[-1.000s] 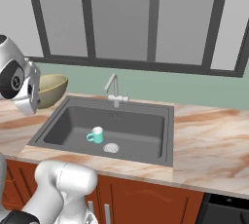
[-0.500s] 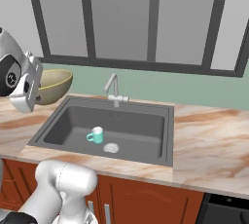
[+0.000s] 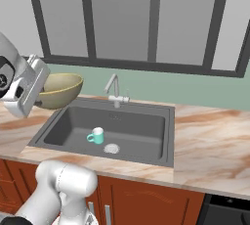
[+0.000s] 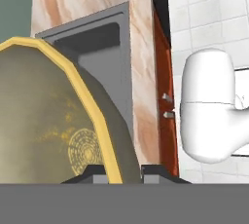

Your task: Pick the mug and place it in the sink. Pick the bowl and place it in the open cabinet and then close the cabinet.

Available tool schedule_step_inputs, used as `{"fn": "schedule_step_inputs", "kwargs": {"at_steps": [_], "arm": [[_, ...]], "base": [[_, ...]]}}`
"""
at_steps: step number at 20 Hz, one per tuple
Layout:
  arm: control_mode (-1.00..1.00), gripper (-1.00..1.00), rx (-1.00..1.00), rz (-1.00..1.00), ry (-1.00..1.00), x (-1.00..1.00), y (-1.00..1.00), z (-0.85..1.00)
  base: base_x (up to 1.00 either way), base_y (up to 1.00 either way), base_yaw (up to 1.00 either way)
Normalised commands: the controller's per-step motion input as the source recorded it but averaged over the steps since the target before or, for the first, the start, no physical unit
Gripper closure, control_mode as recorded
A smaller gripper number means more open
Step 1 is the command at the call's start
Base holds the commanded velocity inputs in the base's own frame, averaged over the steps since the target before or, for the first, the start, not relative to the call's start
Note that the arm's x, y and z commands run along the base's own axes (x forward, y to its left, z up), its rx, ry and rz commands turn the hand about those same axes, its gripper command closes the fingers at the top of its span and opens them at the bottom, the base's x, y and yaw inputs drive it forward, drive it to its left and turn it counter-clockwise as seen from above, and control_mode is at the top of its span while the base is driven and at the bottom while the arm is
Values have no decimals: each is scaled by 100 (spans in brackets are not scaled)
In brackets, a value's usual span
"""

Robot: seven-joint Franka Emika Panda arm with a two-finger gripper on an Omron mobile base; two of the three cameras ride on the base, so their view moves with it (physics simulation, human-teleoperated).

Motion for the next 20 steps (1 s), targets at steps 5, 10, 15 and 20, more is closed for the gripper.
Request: {"fn": "schedule_step_inputs", "kwargs": {"at_steps": [5, 10, 15, 20], "arm": [[-100, 100, 1, -29, -1, -42, -13, 12], [100, 100, 3, -3, -1, -23, -8, 7], [100, 100, 0, 0, 0, 0, 0, 0], [100, 100, 0, 0, 0, 0, 0, 0]], "base": [[0, 0, 0], [-29, -4, 2], [-45, 0, 17], [-98, 49, 26]]}}
